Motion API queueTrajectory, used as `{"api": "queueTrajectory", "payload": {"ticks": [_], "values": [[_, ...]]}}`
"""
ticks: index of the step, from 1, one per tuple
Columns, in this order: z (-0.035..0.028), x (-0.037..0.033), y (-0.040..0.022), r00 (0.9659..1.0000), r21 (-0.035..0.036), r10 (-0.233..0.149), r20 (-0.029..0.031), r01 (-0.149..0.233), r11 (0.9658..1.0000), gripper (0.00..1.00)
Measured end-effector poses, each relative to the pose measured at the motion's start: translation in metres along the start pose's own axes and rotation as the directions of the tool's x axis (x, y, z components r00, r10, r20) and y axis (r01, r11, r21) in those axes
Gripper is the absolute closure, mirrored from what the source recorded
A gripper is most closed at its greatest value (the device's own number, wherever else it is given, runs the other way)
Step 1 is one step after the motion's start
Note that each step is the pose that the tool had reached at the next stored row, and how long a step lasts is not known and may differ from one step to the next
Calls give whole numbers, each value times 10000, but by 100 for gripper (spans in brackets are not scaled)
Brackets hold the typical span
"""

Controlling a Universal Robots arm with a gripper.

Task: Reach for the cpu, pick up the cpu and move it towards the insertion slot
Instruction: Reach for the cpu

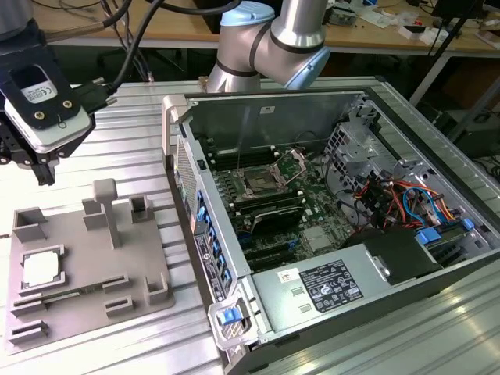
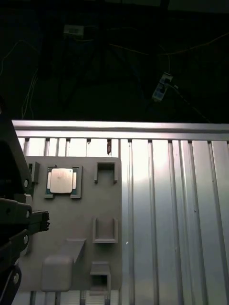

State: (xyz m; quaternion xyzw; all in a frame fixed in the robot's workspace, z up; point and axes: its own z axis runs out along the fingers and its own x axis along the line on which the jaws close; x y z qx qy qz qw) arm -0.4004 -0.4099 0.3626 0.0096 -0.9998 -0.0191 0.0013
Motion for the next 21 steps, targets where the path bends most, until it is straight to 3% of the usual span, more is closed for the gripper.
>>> {"api": "queueTrajectory", "payload": {"ticks": [16, 21], "values": [[5, 57, 1, 10000, -1, 3, -83, -3, 10000, 89], [9, 74, 1, 9999, -2, 7, -169, -7, 10000, 89]]}}
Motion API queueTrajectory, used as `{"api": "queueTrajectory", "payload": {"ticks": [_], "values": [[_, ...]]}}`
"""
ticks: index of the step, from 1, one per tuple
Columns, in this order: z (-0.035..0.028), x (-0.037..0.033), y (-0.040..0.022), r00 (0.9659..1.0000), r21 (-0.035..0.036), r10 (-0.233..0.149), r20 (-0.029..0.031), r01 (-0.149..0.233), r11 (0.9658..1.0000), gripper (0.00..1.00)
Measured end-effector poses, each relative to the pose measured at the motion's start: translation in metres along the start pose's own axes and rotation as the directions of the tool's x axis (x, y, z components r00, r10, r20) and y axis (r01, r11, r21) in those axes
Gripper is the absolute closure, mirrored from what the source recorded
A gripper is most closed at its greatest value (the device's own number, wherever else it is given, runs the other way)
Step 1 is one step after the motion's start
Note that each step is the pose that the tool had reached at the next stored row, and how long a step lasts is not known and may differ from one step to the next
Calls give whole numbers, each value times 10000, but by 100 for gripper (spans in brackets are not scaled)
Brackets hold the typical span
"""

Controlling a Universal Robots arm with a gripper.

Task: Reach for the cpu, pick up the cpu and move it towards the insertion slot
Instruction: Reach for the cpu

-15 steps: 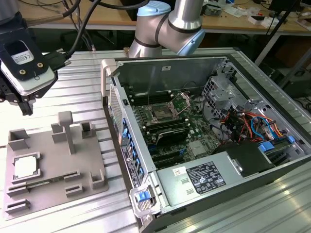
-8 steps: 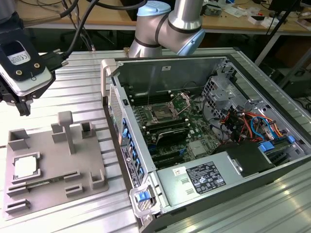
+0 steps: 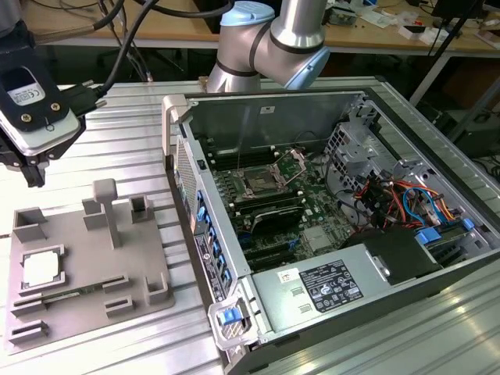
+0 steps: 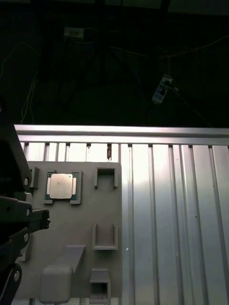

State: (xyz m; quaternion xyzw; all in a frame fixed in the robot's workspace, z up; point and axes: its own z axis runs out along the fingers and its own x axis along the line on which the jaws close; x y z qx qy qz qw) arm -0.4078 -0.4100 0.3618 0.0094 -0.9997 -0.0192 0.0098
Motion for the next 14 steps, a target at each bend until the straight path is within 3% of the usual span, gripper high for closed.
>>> {"api": "queueTrajectory", "payload": {"ticks": [7, 14], "values": [[5, 36, 1, 10000, -2, 3, -72, -3, 10000, 89], [9, 70, 1, 9999, -3, 5, -103, -5, 10000, 89]]}}
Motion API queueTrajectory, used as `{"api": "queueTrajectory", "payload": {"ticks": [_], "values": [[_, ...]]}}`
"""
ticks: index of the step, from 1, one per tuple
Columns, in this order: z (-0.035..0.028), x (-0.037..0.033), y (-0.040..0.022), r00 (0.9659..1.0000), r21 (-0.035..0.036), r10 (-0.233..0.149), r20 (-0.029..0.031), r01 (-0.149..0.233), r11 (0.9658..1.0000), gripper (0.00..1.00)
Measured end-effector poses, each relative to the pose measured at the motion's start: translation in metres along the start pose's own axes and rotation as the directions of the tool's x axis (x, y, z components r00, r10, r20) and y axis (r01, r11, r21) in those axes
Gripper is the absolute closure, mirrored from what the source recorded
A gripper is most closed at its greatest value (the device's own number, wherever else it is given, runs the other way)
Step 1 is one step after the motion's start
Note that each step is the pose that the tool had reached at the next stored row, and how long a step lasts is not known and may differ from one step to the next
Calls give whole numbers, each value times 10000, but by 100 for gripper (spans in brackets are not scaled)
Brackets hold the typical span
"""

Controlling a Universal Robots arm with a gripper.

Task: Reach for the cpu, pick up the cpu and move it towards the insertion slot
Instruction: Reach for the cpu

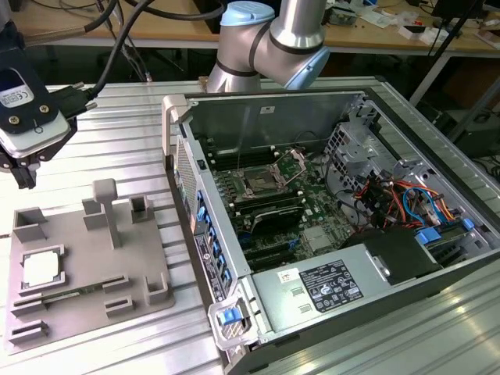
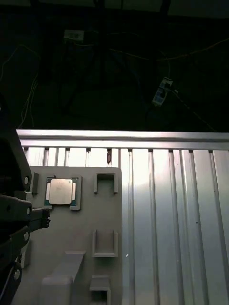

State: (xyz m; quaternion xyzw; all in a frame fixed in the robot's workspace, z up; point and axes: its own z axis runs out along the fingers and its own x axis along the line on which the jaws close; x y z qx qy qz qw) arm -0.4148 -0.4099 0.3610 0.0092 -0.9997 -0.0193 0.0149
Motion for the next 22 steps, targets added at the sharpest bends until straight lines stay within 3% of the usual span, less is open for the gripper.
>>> {"api": "queueTrajectory", "payload": {"ticks": [22], "values": [[9, 139, 2, 10000, -1, 1, -62, -1, 10000, 89]]}}
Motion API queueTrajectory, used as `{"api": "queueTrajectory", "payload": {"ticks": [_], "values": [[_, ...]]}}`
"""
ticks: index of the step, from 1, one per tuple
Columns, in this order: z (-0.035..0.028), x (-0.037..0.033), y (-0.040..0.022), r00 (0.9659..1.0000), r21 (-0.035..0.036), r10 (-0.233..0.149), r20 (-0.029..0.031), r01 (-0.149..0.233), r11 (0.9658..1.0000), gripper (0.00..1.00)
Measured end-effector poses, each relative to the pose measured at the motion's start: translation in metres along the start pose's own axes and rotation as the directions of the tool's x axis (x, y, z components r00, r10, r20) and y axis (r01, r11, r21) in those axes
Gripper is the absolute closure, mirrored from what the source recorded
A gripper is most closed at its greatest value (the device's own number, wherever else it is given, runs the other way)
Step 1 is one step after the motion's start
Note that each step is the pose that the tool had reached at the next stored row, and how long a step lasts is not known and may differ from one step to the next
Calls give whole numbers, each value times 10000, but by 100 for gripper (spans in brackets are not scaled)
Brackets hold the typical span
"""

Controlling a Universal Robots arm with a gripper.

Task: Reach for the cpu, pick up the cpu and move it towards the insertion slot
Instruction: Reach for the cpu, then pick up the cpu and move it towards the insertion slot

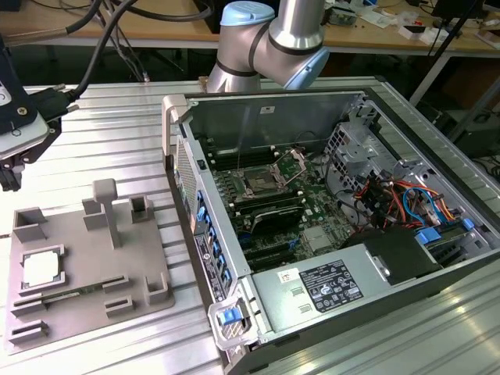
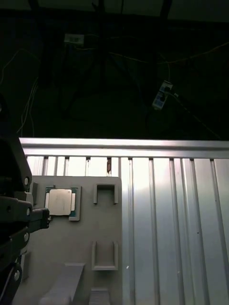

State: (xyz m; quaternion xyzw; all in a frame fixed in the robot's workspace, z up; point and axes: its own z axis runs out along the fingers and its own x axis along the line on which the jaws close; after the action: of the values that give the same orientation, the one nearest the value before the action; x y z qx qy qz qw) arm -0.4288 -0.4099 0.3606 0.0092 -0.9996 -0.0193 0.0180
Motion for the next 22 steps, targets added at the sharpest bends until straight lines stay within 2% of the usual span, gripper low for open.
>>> {"api": "queueTrajectory", "payload": {"ticks": [9, 14, 22], "values": [[3, 66, 1, 10000, 1, 1, -12, -1, 10000, 89], [10, 165, 3, 10000, 0, 1, -14, -1, 10000, 89], [10, 170, 3, 10000, 1, 1, -14, -1, 10000, 89]]}}
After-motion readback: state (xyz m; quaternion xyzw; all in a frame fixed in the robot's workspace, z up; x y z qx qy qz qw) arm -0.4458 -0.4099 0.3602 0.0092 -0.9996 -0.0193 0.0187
